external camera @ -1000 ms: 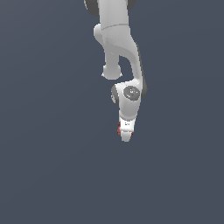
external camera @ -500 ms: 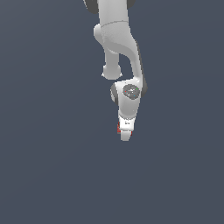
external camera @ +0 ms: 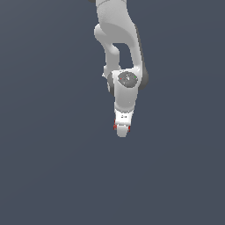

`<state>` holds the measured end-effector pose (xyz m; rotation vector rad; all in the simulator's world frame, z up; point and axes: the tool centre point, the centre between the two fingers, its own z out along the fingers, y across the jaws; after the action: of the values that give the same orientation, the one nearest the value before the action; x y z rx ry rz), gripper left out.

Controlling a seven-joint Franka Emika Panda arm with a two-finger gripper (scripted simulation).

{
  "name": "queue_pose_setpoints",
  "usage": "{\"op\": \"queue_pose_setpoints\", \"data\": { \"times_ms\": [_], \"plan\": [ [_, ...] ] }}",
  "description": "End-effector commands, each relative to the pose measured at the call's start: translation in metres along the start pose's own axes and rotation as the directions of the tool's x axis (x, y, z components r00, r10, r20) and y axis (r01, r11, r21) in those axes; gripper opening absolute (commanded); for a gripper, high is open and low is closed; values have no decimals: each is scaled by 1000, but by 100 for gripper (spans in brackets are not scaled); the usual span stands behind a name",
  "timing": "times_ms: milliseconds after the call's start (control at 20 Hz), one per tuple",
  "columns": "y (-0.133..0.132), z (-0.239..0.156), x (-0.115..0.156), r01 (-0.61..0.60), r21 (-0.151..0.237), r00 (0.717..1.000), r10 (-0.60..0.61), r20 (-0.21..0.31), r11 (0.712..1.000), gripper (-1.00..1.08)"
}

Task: Pick up the object and move it to a goal position.

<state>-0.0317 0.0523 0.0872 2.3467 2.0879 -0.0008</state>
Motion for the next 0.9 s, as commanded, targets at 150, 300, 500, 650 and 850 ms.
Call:
{"op": "queue_pose_setpoints", "data": {
  "times_ms": [150,300,500,650,850],
  "plan": [
    [8,-57,-20,1,0,1000,-1,-1,1000,-100],
    [14,-92,-32,1,0,1000,-1,-2,1000,-100],
    [21,-136,-47,1,0,1000,-1,-3,1000,-100],
    [26,-167,-58,1,0,1000,-1,-4,1000,-100],
    [32,-199,-70,1,0,1000,-1,-3,1000,-100]
  ]
}}
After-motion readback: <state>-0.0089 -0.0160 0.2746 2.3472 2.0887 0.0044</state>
